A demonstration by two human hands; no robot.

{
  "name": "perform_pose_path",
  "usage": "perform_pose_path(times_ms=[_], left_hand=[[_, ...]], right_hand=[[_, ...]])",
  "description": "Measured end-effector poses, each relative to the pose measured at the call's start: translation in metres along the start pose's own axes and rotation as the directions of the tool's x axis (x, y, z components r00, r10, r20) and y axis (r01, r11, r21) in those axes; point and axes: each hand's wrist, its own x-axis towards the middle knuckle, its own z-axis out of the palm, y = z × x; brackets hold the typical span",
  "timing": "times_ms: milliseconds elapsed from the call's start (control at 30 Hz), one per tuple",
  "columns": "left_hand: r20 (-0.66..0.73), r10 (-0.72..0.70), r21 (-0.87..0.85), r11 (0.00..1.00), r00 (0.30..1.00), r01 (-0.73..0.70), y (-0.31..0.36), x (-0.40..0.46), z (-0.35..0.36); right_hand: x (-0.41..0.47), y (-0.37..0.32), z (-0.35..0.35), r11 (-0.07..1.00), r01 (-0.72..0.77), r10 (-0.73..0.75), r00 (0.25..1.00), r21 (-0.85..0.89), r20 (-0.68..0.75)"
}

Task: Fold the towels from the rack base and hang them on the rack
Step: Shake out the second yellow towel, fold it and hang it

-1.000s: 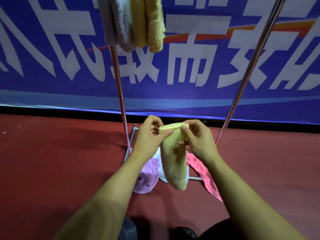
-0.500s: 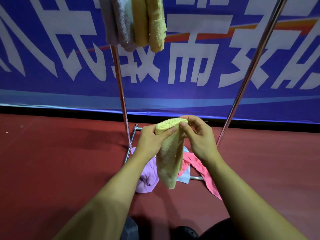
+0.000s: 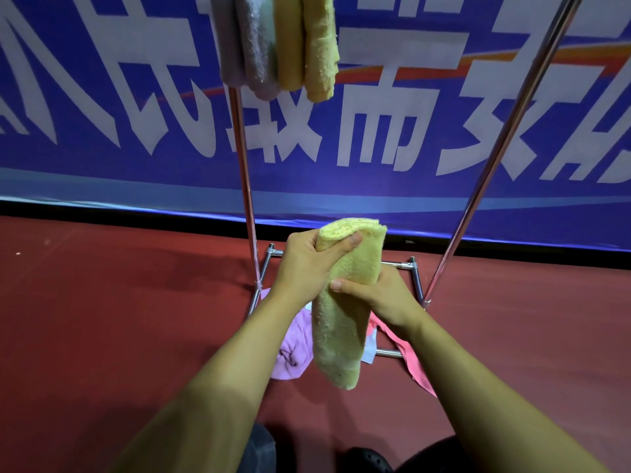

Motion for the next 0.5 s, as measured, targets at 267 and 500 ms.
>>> perform_pose_path(times_ms=[267, 500], left_hand=[[-0.002, 0.045, 0.074, 0.996, 0.999, -0.044, 0.065, 0.015, 0.002], [-0.032, 0.223, -0.102, 0.969, 0.974, -0.225, 0.167, 0.035, -0.007]], right_hand=[[-0.014, -0.018, 0.002, 0.994, 0.001, 0.008, 0.996, 0.107, -0.089], [-0.023, -0.022, -0.002, 1.0, 0.021, -0.019, 0.995, 0.017, -0.094]])
